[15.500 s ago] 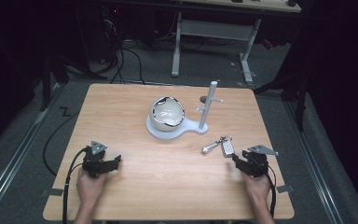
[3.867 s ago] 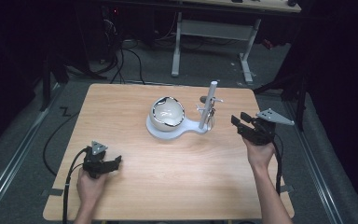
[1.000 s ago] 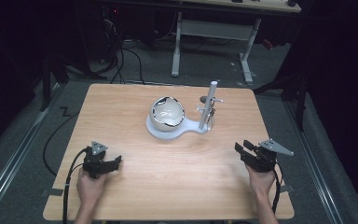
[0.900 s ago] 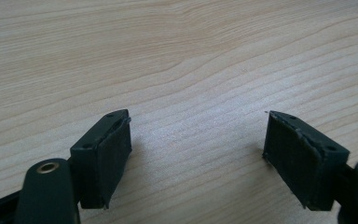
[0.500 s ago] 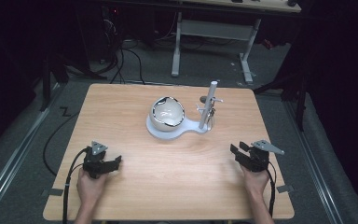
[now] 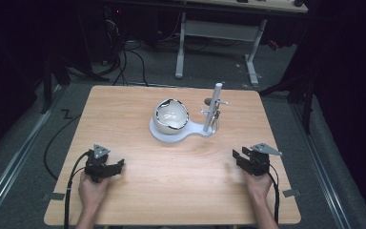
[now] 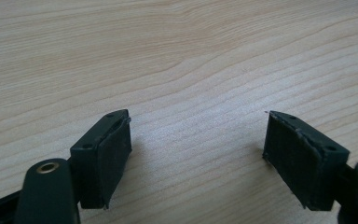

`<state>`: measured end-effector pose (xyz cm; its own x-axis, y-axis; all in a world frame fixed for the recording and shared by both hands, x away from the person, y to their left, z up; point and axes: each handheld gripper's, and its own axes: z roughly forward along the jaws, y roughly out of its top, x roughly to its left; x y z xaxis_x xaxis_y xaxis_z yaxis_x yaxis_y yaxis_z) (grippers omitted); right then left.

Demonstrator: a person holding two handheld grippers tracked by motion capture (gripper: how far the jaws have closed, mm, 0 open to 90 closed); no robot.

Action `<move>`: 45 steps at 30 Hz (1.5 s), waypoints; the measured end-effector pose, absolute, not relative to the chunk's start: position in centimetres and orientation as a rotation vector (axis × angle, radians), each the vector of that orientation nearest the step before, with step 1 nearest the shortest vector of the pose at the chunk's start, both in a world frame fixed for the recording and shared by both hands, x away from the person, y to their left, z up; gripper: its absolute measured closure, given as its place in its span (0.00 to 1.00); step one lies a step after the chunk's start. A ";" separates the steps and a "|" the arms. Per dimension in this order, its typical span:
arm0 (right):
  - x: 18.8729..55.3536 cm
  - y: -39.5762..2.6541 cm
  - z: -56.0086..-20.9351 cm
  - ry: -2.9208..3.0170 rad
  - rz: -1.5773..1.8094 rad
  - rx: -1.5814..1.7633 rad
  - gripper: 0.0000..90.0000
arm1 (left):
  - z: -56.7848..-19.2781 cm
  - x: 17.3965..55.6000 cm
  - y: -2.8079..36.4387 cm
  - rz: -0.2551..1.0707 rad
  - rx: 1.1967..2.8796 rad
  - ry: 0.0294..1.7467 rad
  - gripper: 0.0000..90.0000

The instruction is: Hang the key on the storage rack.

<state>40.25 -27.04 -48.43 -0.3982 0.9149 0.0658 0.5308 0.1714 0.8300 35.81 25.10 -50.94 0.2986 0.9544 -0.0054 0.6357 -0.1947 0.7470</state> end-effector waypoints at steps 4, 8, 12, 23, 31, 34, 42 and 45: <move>40.6 -26.7 -48.9 2.021 1.091 1.359 0.57 | -50.9 35.8 25.1 0.629 1.920 1.415 0.26; 40.9 -26.6 -49.3 2.032 1.073 1.371 0.57 | -50.9 35.8 25.1 0.629 1.920 1.414 0.26; 41.1 -26.5 -49.6 2.041 1.058 1.369 0.57 | -50.9 35.8 25.1 0.628 1.920 1.415 0.26; 41.7 -26.5 -50.3 2.054 1.012 1.392 0.55 | -50.9 35.8 25.1 0.628 1.921 1.412 0.26; 41.9 -26.5 -50.4 2.065 0.983 1.423 0.51 | -50.9 35.8 25.1 0.627 1.921 1.411 0.26; 42.0 -26.6 -50.4 2.073 0.968 1.436 0.49 | -50.9 35.8 25.1 0.627 1.922 1.412 0.26; 41.8 -26.2 -50.4 2.075 0.907 1.406 0.45 | -50.9 35.8 25.1 0.627 1.921 1.412 0.26; 41.8 -26.1 -50.4 2.075 0.907 1.407 0.44 | -50.9 35.8 25.1 0.627 1.921 1.412 0.26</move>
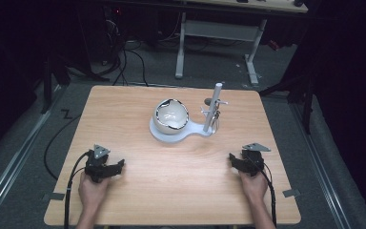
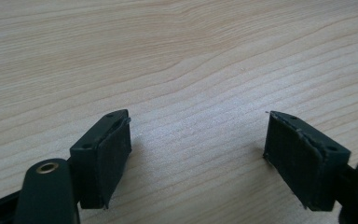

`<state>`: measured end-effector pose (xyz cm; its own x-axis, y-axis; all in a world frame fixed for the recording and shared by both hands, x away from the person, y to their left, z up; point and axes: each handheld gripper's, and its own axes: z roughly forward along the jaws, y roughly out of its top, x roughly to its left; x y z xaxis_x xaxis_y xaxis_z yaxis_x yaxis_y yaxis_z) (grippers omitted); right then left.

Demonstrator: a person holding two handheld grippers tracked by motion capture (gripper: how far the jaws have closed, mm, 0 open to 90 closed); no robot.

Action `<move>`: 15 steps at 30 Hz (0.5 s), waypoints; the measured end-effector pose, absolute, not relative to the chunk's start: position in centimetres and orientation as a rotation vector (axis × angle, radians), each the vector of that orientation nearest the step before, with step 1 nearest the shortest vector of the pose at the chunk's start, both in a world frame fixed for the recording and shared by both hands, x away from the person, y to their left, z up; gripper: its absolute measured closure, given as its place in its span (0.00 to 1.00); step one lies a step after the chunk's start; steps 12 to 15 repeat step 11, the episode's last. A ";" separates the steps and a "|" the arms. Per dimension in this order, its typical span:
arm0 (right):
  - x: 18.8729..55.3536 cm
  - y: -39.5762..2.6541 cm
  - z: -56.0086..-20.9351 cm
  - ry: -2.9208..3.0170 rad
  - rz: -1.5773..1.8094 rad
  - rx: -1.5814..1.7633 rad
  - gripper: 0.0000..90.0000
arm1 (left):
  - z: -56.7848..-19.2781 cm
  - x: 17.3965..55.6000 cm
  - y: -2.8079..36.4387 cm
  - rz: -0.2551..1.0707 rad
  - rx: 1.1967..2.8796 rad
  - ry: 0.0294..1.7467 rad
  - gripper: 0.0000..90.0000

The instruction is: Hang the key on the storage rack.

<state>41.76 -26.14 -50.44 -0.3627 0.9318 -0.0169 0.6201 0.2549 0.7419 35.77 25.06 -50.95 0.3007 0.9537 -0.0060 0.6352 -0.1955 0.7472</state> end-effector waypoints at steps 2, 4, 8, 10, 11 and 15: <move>41.7 -26.1 -50.4 2.075 0.906 1.405 0.44 | -50.9 35.8 25.1 0.626 1.920 1.412 0.26; 41.6 -26.1 -50.4 2.075 0.907 1.406 0.44 | -50.9 35.8 25.1 0.626 1.920 1.412 0.26; 41.6 -26.1 -50.4 2.075 0.907 1.406 0.44 | -50.9 35.8 25.1 0.624 1.920 1.412 0.26; 41.7 -26.1 -50.4 2.075 0.907 1.406 0.44 | -50.9 35.8 25.1 0.623 1.920 1.411 0.26; 41.7 -26.1 -50.4 2.075 0.908 1.407 0.43 | -50.9 35.8 25.1 0.622 1.922 1.409 0.25; 41.7 -26.1 -50.4 2.075 0.908 1.407 0.43 | -50.9 35.8 25.1 0.622 1.922 1.409 0.25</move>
